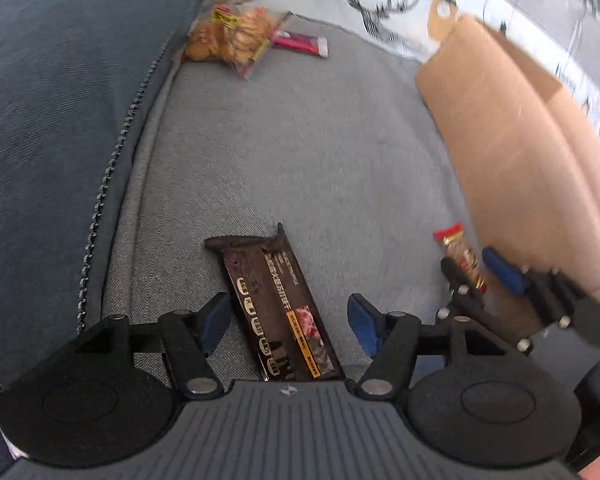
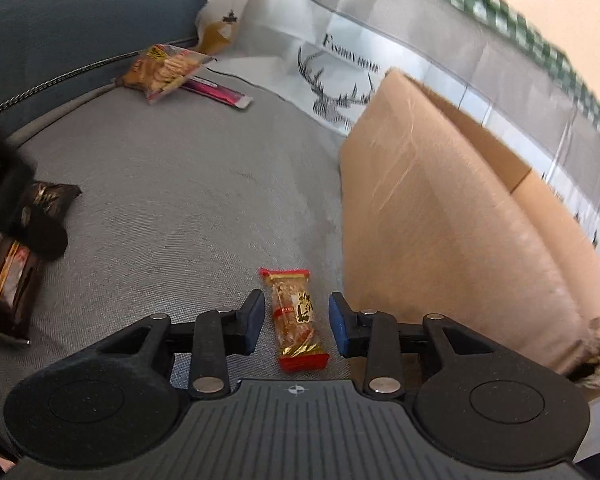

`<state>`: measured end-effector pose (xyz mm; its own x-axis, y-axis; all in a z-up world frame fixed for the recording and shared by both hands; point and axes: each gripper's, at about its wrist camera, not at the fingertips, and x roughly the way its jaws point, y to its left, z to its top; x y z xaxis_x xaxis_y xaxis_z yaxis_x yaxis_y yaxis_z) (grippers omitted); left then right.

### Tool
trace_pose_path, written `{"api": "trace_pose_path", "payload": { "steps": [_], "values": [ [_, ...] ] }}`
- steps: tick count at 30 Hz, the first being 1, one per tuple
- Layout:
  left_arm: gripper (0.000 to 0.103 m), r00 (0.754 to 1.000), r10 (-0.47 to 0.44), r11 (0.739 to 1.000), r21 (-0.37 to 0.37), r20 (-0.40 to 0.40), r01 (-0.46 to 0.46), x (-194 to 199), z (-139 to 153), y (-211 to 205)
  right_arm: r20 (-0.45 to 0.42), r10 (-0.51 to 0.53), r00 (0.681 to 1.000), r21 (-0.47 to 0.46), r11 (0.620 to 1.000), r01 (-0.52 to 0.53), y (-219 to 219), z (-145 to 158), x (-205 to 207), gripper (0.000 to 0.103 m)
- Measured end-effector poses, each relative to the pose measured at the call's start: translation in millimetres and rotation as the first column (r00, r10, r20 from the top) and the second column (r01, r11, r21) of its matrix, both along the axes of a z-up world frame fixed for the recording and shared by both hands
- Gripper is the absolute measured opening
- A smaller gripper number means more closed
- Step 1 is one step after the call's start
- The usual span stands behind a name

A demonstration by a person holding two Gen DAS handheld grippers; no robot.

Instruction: Organize snacks

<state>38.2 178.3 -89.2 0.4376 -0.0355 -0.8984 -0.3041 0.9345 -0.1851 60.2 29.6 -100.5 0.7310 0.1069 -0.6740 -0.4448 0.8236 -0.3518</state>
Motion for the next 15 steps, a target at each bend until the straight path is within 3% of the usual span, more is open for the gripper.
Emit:
{"api": "trace_pose_path", "payload": {
  "steps": [4,6,8,10,12,15],
  "values": [
    [0.071,0.998,-0.030,0.999,0.033,-0.053,0.031,9.2,-6.9,-6.3,-0.111,-0.042,0.993,0.136,0.989,0.057,-12.6,4.2,13.4,0.031],
    [0.072,0.996,-0.047,0.997,0.062,-0.071,0.051,14.0,-8.8,-11.0,-0.170,-0.039,0.985,0.205,0.976,0.074,-18.8,5.2,19.4,0.019],
    [0.072,0.994,-0.065,0.992,0.106,-0.087,0.074,16.8,-10.4,-18.4,-0.175,-0.035,0.984,0.246,0.966,0.078,-19.7,7.1,18.3,0.018],
    [0.068,0.993,-0.069,0.985,0.150,-0.098,0.083,18.3,-10.8,-23.9,-0.180,-0.015,0.983,0.279,0.958,0.066,-20.2,9.4,16.0,0.018],
    [0.053,0.994,-0.061,0.982,0.175,-0.090,0.076,17.5,-10.3,-25.8,-0.168,-0.004,0.986,0.293,0.955,0.053,-19.8,12.7,13.4,0.018],
    [0.043,0.997,-0.037,0.982,0.181,-0.064,0.048,14.2,-8.5,-23.9,-0.150,0.002,0.989,0.321,0.946,0.047,-22.3,20.0,11.9,0.018]
  ]
}}
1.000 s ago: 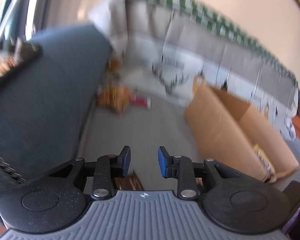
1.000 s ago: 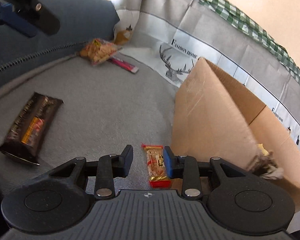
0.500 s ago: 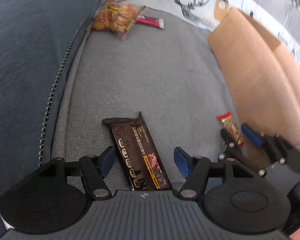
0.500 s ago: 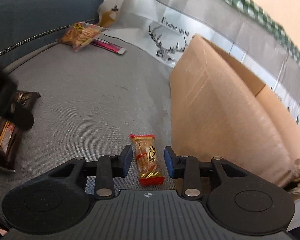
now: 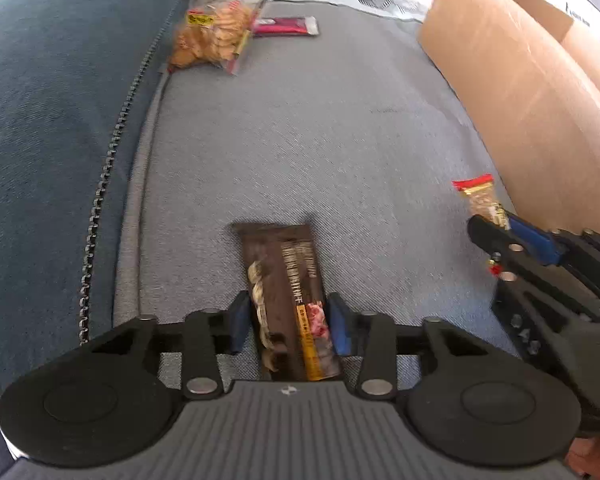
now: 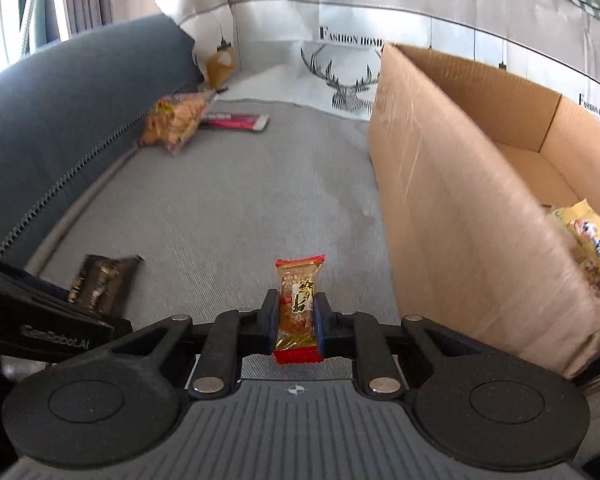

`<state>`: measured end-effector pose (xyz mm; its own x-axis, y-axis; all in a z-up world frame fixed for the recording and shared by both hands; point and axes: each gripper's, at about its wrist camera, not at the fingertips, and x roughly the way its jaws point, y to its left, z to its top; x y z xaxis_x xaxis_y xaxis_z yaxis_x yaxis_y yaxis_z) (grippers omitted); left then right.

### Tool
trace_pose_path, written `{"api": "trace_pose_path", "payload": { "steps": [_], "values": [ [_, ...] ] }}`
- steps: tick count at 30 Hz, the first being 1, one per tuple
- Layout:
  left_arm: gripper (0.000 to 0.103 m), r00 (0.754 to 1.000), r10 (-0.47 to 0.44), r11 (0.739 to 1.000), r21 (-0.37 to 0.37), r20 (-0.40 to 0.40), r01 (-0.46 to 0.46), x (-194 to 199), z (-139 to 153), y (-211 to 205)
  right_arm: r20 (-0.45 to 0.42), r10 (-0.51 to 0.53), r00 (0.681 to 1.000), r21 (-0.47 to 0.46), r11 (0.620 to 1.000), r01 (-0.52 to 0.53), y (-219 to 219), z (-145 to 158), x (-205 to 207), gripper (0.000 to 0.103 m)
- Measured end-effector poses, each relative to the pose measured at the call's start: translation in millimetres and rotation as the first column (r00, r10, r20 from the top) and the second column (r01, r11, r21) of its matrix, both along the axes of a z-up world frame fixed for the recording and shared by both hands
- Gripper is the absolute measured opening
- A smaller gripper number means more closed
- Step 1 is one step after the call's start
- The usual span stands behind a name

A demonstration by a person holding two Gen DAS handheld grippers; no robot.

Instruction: Organize snacks

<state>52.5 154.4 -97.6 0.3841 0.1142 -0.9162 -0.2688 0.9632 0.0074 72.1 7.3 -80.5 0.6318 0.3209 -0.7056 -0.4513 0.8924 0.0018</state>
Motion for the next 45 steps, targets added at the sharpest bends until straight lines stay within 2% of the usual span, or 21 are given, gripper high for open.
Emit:
{"api": "trace_pose_path", "payload": {
  "steps": [4,8,14,21,24,28,32,34,37,39,42,45],
  "values": [
    [0.042,0.998,0.051,0.998,-0.026,0.047,-0.050,-5.7,5.6,7.7,0.028,0.005,1.000,0.037,0.999,-0.006,-5.5,12.2,-3.4,0.018],
    [0.042,0.986,0.086,0.996,-0.045,0.143,-0.080,-18.3,20.5,10.7,0.073,0.011,0.997,0.073,0.997,-0.017,-12.3,26.2,-10.5,0.018],
    [0.042,0.955,0.091,0.996,-0.032,0.282,-0.086,-36.8,52.7,-0.6,0.159,0.013,0.987,0.141,0.989,-0.036,-31.1,59.6,-24.3,0.018],
    [0.043,0.907,0.072,0.997,-0.003,0.414,-0.078,-58.4,86.9,-20.8,0.238,-0.049,0.970,0.251,0.968,-0.013,-73.6,120.6,-19.1,0.018],
    [0.043,0.885,0.073,0.997,-0.005,0.460,-0.080,-63.6,99.4,-27.8,0.292,-0.075,0.954,0.280,0.960,-0.010,-100.5,150.8,-7.5,0.018],
    [0.043,0.868,0.064,0.998,-0.011,0.492,-0.067,-64.0,112.0,-36.5,0.374,-0.128,0.918,0.276,0.961,0.021,-140.9,175.5,15.4,0.018],
    [0.043,0.853,0.047,0.999,-0.011,0.520,-0.049,-61.5,121.8,-48.4,0.373,-0.229,0.899,0.285,0.951,0.124,-180.4,167.5,39.7,0.018],
    [0.043,0.846,0.035,0.999,-0.006,0.531,-0.038,-60.9,125.8,-54.9,0.330,-0.278,0.902,0.300,0.937,0.179,-197.7,153.7,46.6,0.018],
    [0.043,0.839,0.024,1.000,-0.002,0.543,-0.027,-55.9,132.1,-63.9,0.262,-0.298,0.918,0.313,0.926,0.211,-212.1,142.1,56.7,0.018],
    [0.043,0.826,0.028,1.000,-0.011,0.564,-0.027,-54.0,142.4,-67.9,0.288,-0.295,0.911,0.319,0.927,0.199,-218.5,145.5,60.1,0.018],
    [0.043,0.790,0.006,1.000,-0.007,0.613,-0.002,-49.7,154.4,-74.4,0.283,-0.310,0.908,0.316,0.924,0.217,-227.3,144.8,69.4,0.018],
    [0.043,0.777,-0.027,1.000,0.019,0.629,0.020,-38.0,149.9,-87.2,0.263,-0.345,0.901,0.331,0.909,0.252,-235.4,143.1,71.5,0.018]
  ]
}}
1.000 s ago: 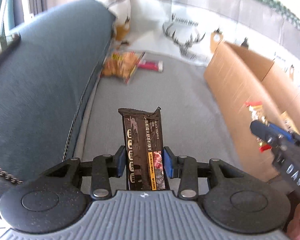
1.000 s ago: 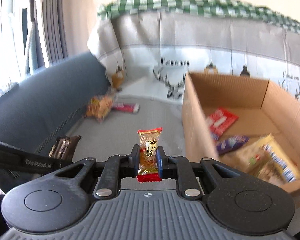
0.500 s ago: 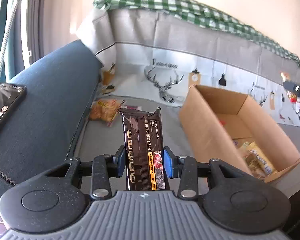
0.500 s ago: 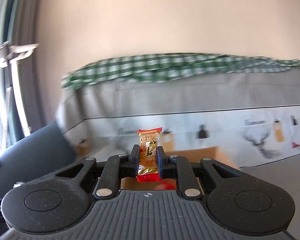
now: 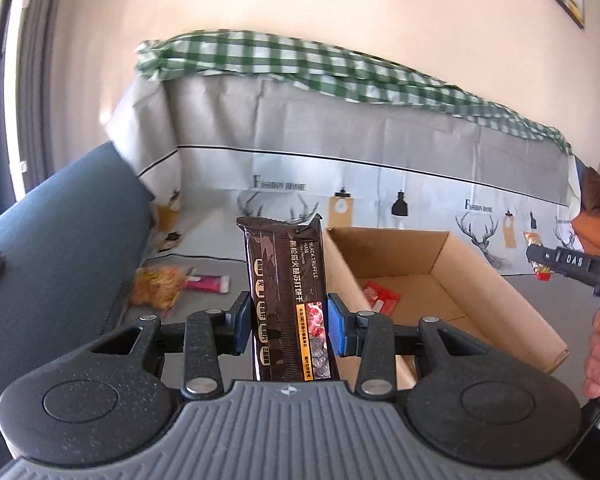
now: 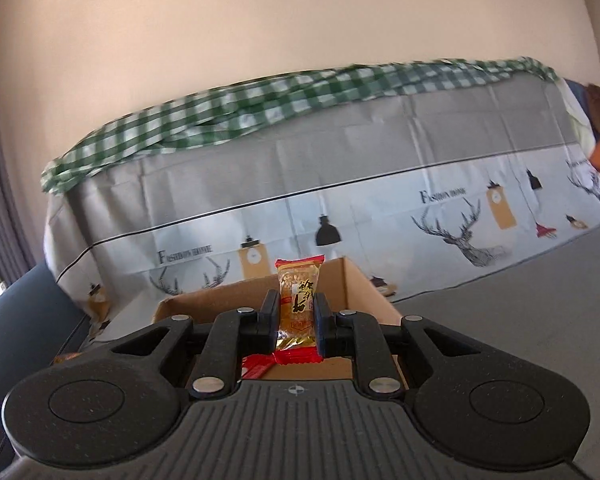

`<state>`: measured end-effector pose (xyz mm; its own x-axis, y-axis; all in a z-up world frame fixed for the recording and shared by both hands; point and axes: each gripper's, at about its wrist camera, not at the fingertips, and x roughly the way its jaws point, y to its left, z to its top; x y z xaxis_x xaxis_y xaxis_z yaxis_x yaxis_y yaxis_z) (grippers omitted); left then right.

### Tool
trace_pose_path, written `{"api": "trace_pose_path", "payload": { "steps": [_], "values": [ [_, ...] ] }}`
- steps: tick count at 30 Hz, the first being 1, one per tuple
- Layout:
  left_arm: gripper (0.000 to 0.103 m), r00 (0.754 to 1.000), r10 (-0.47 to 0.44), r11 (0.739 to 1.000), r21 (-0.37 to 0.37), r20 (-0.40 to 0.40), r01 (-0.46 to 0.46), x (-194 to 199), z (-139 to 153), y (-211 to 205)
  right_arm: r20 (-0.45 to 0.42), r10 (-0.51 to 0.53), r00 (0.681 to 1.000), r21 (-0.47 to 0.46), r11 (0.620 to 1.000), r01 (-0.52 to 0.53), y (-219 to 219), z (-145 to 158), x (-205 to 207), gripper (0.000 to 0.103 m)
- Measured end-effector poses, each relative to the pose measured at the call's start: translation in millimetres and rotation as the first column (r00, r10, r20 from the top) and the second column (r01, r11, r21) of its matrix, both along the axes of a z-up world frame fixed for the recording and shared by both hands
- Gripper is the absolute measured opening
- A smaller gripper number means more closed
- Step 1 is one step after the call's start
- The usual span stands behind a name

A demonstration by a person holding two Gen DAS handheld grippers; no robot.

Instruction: Organize snacks

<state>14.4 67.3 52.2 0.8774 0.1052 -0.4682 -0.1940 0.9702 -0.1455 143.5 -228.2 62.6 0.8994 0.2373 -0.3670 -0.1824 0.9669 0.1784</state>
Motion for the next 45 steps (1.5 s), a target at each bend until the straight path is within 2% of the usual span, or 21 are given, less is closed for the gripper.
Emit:
{"api": "trace_pose_path", "payload": {
  "steps": [5,9,15,19,21,25,27,31,39,45],
  "values": [
    [0.043,0.998,-0.054,0.997,-0.049,0.021,0.055,23.5,-7.0,-25.5,0.016,-0.015,1.000,-0.022,1.000,0.016,0.2,1.0,-2.3,0.018],
    [0.043,0.988,-0.136,0.990,-0.021,0.071,0.138,50.0,4.6,-51.4,0.016,-0.026,1.000,-0.043,0.999,0.027,3.6,-0.7,1.0,0.018],
    [0.043,0.963,-0.242,0.969,-0.014,0.121,0.246,111.7,23.5,-86.8,0.022,-0.069,0.997,-0.047,0.996,0.070,1.3,-1.6,2.8,0.018],
    [0.043,0.944,-0.292,0.956,0.010,0.155,0.294,144.5,22.5,-100.5,-0.005,-0.108,0.994,-0.039,0.993,0.108,-3.8,-5.5,8.0,0.018],
    [0.043,0.940,-0.301,0.953,0.013,0.159,0.303,151.9,9.4,-102.6,-0.016,-0.109,0.994,-0.060,0.992,0.107,-4.5,-7.8,10.1,0.018],
    [0.042,0.957,-0.285,0.958,-0.032,0.052,0.287,172.2,-25.1,-102.2,-0.020,-0.101,0.995,-0.088,0.991,0.099,1.2,-11.9,13.8,0.018],
    [0.042,0.959,-0.282,0.959,-0.020,0.039,0.283,182.2,-31.1,-104.5,-0.014,-0.092,0.996,-0.109,0.990,0.090,6.4,-13.1,16.0,0.018],
    [0.042,0.959,-0.277,0.960,-0.020,0.067,0.278,187.4,-24.9,-98.3,-0.014,-0.115,0.993,-0.106,0.988,0.113,9.8,-14.3,22.3,0.018],
    [0.042,0.966,-0.256,0.964,-0.064,0.048,0.258,192.1,-19.6,-87.5,-0.011,-0.126,0.992,-0.140,0.982,0.123,22.4,-18.5,24.3,0.018],
    [0.043,0.960,-0.275,0.956,-0.092,0.047,0.278,189.1,-17.1,-84.5,-0.007,-0.130,0.992,-0.164,0.978,0.127,28.5,-19.2,22.2,0.018]
  ]
}}
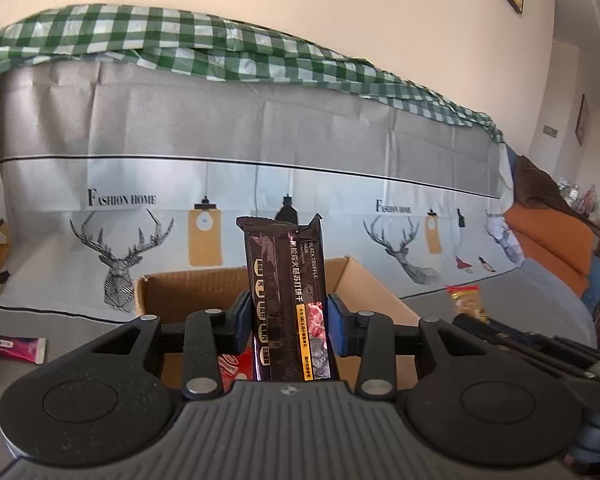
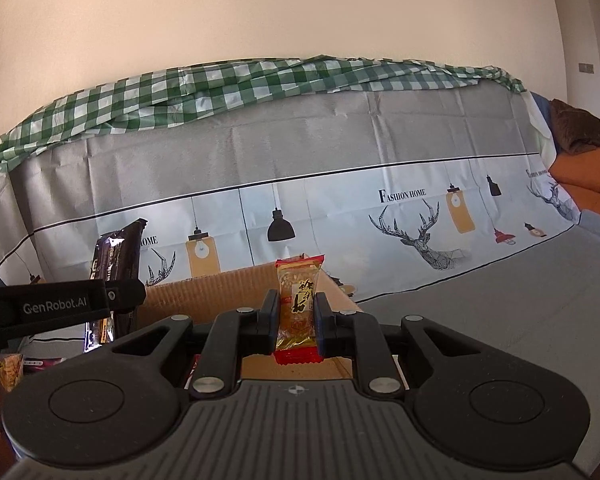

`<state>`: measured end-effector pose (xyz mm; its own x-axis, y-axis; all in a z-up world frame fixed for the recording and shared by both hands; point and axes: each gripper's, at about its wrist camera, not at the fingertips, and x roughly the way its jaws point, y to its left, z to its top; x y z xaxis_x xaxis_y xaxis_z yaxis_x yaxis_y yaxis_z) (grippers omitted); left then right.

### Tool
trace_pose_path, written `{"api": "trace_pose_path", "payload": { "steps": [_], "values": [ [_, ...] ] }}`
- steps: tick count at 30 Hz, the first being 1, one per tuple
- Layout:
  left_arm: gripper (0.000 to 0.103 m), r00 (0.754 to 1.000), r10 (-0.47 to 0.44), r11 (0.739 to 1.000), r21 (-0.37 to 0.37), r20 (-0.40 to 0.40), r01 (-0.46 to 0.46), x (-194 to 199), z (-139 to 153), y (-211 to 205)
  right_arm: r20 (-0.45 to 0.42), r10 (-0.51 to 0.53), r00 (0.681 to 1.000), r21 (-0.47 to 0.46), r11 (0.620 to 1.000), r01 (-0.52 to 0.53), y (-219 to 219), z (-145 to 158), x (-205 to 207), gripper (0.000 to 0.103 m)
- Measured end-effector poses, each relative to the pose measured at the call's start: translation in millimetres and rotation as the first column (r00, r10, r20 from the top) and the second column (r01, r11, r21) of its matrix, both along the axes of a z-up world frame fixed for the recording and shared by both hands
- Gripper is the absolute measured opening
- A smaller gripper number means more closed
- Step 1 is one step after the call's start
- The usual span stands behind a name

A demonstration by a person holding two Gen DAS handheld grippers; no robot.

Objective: Organize snacks
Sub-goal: 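Open both grippers to drop the chocolate bar and packet into the box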

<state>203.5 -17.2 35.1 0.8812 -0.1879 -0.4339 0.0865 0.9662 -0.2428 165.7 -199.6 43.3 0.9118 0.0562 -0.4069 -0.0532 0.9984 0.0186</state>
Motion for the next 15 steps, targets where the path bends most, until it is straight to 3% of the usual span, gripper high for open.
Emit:
{"api": "trace_pose_path", "payload": {
  "steps": [1,2,3,4,6,15],
  "values": [
    [0.043,1.000,-0.014,1.000,-0.013,-0.008,0.014,0.2,-0.2,1.3,-0.008,-0.003,1.000,-0.005,1.000,0.003,1.3,-1.2,0.6,0.020],
    [0.050,1.000,-0.017,1.000,-0.025,-0.010,0.017,0.1,-0.5,2.7,-0.023,-0.003,1.000,-0.014,1.000,0.003,2.3,-2.8,2.7,0.024],
    [0.066,1.000,-0.013,0.999,-0.038,-0.009,0.013,-0.6,-0.3,4.6,-0.042,-0.011,0.999,-0.027,1.000,0.010,4.5,-4.9,4.4,0.045],
    [0.073,1.000,-0.003,0.999,-0.049,-0.004,0.003,-1.3,0.4,7.0,-0.045,-0.028,0.999,-0.040,0.999,0.026,6.0,-5.9,5.3,0.072],
    [0.079,1.000,0.022,0.998,-0.065,0.006,-0.022,-2.2,1.9,12.8,-0.012,-0.060,0.998,-0.055,0.997,0.060,7.2,-3.8,1.4,0.088],
    [0.078,0.990,0.129,0.987,-0.105,0.062,-0.122,-4.9,4.0,33.6,0.009,-0.075,0.997,-0.062,0.995,0.075,14.4,-4.6,-2.8,0.087]
  ]
}}
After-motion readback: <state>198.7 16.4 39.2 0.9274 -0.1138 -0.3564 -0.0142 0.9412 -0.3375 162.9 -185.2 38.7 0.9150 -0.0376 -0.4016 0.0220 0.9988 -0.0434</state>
